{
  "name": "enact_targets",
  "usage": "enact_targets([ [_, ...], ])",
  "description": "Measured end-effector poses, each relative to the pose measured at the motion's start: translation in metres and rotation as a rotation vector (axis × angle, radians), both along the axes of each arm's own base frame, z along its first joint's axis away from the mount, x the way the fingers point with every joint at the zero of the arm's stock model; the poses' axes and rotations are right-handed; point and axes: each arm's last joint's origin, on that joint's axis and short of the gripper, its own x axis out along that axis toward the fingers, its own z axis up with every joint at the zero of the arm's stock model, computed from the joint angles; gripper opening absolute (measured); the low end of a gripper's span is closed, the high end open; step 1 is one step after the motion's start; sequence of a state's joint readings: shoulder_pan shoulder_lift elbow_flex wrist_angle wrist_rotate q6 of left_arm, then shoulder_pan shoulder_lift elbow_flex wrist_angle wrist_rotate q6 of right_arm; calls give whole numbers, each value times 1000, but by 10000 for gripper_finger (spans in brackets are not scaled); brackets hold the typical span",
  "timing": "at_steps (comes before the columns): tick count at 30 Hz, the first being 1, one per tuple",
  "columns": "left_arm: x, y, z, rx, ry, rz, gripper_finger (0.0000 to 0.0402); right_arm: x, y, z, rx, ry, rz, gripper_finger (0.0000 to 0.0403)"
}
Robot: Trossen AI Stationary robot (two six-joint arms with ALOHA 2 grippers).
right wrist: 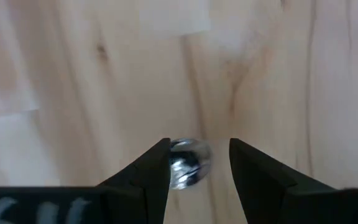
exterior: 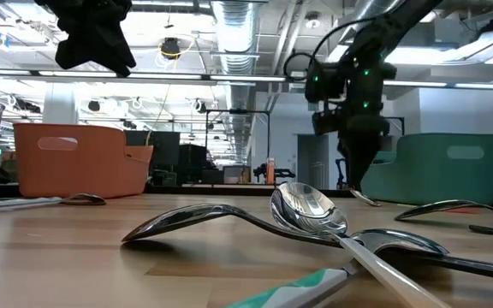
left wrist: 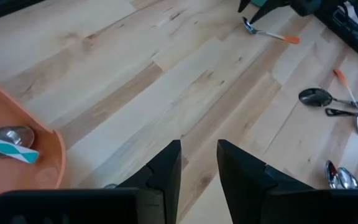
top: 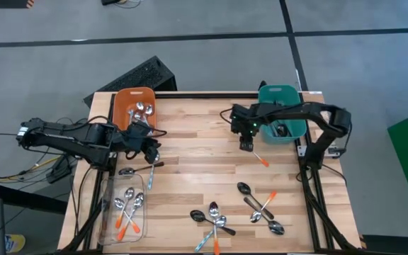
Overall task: Sort silverware by color (type)
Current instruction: Put the orange spoon into the transparent bin
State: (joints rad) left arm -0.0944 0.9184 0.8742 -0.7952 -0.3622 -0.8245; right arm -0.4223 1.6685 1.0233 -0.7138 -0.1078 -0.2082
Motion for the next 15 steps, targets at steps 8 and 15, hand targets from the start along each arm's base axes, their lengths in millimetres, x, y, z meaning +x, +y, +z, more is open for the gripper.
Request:
enact_targets([
  [8,0,0,0,-21,-8,20,91,-2,-14,-28,54,100,1,184],
  [15,0,0,0,-25,-9,21,91,-2,-6,-26,61,123,40,181],
])
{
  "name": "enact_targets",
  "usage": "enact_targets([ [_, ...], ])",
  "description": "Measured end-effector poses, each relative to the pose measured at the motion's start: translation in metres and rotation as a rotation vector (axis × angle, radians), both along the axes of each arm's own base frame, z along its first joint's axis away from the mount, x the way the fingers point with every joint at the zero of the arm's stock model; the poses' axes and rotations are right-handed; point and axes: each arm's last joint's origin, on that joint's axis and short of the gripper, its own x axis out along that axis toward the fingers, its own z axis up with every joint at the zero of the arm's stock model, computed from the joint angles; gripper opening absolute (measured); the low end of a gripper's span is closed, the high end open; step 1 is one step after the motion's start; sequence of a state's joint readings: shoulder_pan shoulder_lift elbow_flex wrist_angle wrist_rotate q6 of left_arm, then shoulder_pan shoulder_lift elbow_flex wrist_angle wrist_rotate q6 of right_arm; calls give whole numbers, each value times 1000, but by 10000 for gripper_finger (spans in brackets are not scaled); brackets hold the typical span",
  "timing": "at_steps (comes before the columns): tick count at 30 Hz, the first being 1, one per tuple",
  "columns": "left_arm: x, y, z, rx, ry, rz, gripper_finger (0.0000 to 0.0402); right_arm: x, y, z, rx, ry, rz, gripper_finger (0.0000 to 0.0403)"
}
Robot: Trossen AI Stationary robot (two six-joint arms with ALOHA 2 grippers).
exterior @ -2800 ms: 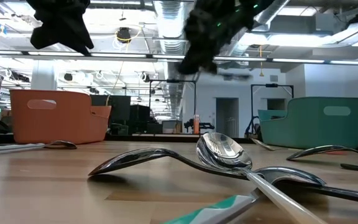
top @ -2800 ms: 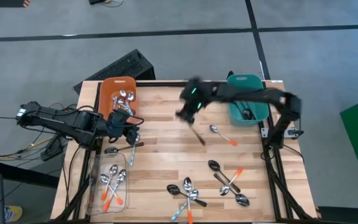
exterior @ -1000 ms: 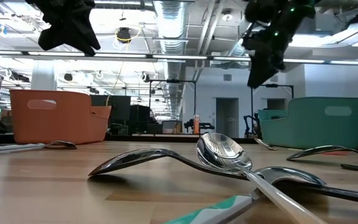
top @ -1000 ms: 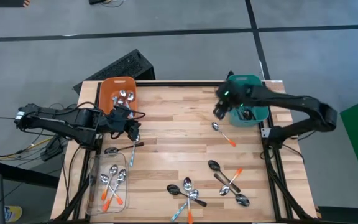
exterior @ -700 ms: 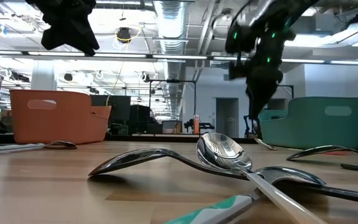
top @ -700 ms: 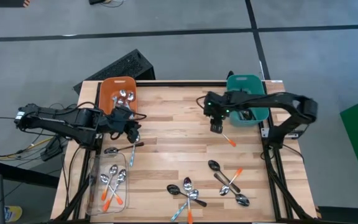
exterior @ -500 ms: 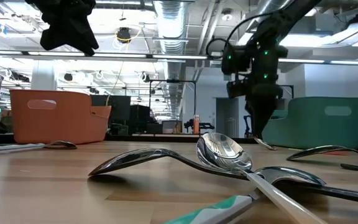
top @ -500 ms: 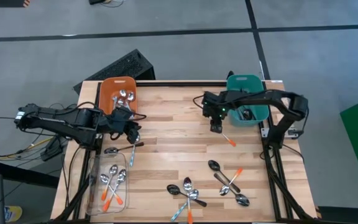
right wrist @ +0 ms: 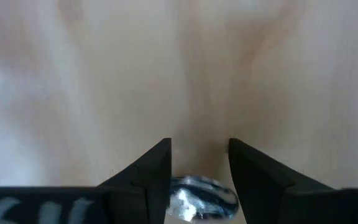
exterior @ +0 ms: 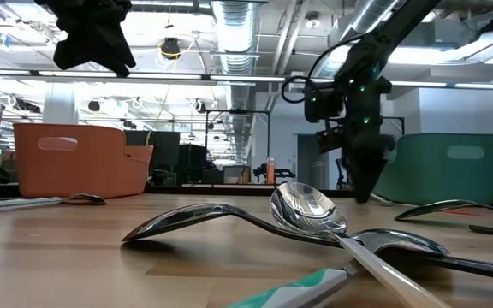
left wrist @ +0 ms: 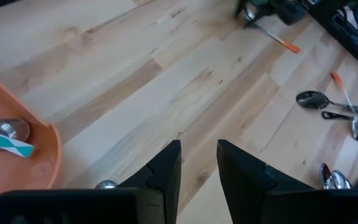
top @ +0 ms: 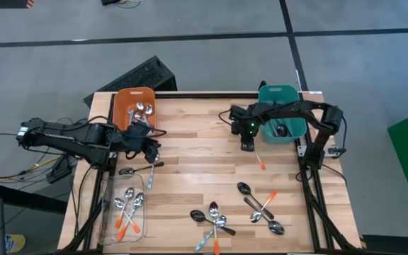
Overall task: Sort silverware by color (type)
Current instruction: Put the orange spoon into the transparent bin
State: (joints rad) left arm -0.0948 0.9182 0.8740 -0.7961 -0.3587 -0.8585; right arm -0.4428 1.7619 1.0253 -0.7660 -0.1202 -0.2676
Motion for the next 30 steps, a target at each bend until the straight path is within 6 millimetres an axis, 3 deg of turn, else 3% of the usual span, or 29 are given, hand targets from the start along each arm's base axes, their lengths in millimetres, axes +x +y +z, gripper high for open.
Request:
enact_targets([
  [3,0,1,0,20,-1,16,91,0,2,16,0,-31,4,178],
  [7,0,1,0,57,9,4,91,0,-9,37,-20,-109,1,182],
  [13,0,5,0,45,15,2,91,-14,-20,34,85,-86,27,205],
  [19,0,5,0,34,11,6,91,-27,-6,27,152,32,208,223],
  [30,0,5,0,47,16,0,91,-17,-4,22,57,18,314,208],
])
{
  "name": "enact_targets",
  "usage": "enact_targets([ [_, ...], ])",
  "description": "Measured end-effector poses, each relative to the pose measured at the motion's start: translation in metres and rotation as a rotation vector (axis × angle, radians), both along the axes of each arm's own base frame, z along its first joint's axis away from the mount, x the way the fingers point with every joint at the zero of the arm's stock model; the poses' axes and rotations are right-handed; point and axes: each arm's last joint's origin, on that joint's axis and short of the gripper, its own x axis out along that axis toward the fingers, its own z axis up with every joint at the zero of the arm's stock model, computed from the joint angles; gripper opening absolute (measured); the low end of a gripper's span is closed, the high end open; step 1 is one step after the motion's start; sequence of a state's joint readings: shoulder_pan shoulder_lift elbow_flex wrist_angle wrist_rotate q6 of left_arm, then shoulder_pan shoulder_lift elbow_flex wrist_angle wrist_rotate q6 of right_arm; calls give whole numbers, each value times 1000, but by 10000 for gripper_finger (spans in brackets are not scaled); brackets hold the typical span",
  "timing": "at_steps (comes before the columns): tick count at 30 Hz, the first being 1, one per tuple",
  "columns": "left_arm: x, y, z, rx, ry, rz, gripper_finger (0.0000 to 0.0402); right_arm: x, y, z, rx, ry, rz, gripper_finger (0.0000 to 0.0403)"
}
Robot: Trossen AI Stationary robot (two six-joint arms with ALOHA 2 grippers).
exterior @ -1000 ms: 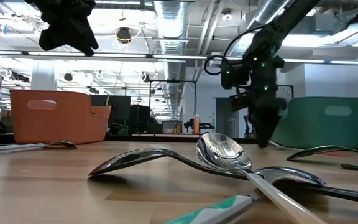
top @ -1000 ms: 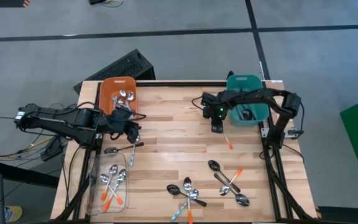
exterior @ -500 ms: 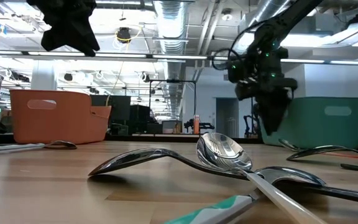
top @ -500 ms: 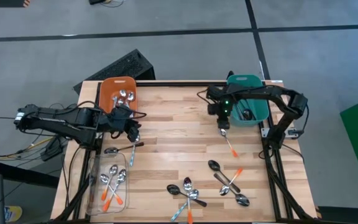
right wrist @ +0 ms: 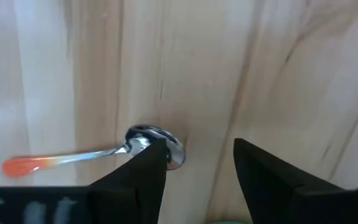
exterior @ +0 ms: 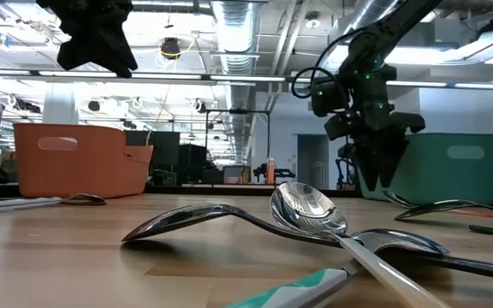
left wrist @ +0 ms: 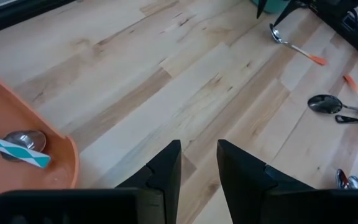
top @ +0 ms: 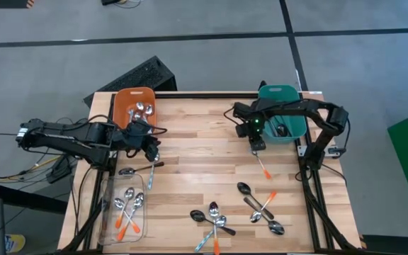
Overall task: Sort silverware by color (type)
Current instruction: Put the orange spoon into the transparent bin
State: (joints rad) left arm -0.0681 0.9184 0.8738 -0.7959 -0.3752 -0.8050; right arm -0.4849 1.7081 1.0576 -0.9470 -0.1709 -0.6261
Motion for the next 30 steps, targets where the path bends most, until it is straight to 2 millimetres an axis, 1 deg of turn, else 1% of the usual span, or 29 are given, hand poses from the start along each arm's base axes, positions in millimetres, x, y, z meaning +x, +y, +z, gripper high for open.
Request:
enact_targets([
  [2,0,0,0,7,3,-7,91,0,1,0,3,0,5,207],
  [5,0,0,0,18,8,-15,91,4,4,-8,13,28,29,207],
  [10,0,0,0,13,6,-11,91,9,16,-24,-5,143,125,206],
  [13,0,0,0,13,6,-11,91,13,23,-29,3,166,163,195],
  [15,0,0,0,13,6,-11,91,16,26,-31,-7,177,178,176],
  [17,0,0,0,12,7,-11,91,18,28,-32,-13,181,190,149],
  [19,0,0,0,9,7,-13,91,19,29,-32,-5,187,196,115],
  [22,0,0,0,9,7,-13,91,18,32,-30,61,209,194,59],
  [24,0,0,0,8,8,-13,91,22,31,-25,74,177,189,29],
  [26,0,0,0,10,9,-14,91,23,29,-21,102,182,155,16],
  [30,0,0,0,24,15,-27,91,29,23,-12,111,154,69,15],
])
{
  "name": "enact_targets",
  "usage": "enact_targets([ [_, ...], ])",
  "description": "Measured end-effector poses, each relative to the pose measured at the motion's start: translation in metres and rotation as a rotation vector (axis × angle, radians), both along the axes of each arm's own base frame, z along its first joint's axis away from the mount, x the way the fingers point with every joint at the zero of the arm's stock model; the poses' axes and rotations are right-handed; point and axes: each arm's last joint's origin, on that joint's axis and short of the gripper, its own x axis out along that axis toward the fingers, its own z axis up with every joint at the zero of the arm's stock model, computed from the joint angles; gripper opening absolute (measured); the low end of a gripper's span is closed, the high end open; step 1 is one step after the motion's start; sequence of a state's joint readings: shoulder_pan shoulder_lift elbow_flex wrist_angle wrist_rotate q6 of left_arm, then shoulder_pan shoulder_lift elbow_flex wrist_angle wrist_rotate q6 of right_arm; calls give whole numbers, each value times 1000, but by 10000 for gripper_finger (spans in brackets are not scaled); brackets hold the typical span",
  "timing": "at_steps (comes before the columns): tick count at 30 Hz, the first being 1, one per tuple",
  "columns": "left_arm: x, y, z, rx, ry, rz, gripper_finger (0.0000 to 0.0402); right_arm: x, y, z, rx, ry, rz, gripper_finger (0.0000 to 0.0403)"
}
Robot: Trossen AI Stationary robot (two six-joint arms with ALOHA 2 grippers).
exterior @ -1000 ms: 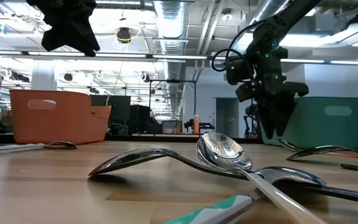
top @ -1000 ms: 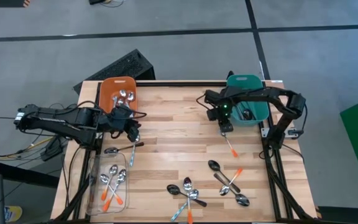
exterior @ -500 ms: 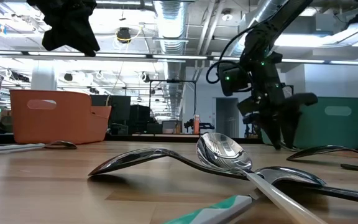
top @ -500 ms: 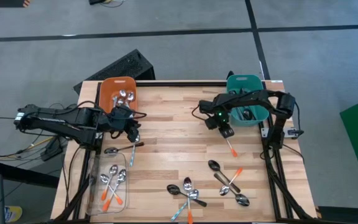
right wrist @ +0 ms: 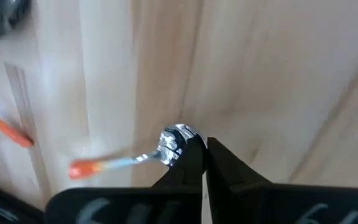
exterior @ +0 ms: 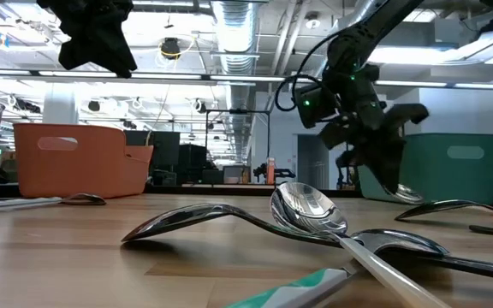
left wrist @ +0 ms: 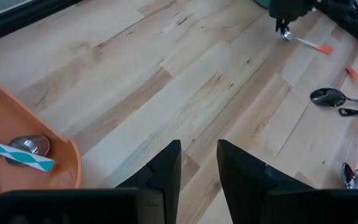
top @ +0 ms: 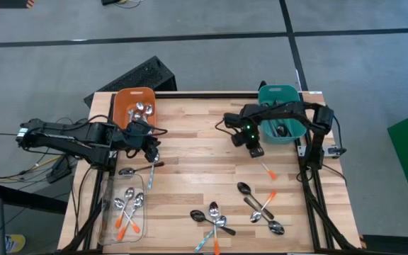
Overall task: Sort silverware by color (type)
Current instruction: Put the orange spoon into the transparent bin
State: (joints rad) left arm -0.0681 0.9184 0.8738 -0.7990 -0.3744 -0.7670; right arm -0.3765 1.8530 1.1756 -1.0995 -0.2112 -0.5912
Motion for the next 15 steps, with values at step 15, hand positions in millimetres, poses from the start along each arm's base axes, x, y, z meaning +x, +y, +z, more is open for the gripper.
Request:
enact_targets([
  [15,6,1,7,37,-99,29,102,64,-29,111,-146,-504,-290,12],
])
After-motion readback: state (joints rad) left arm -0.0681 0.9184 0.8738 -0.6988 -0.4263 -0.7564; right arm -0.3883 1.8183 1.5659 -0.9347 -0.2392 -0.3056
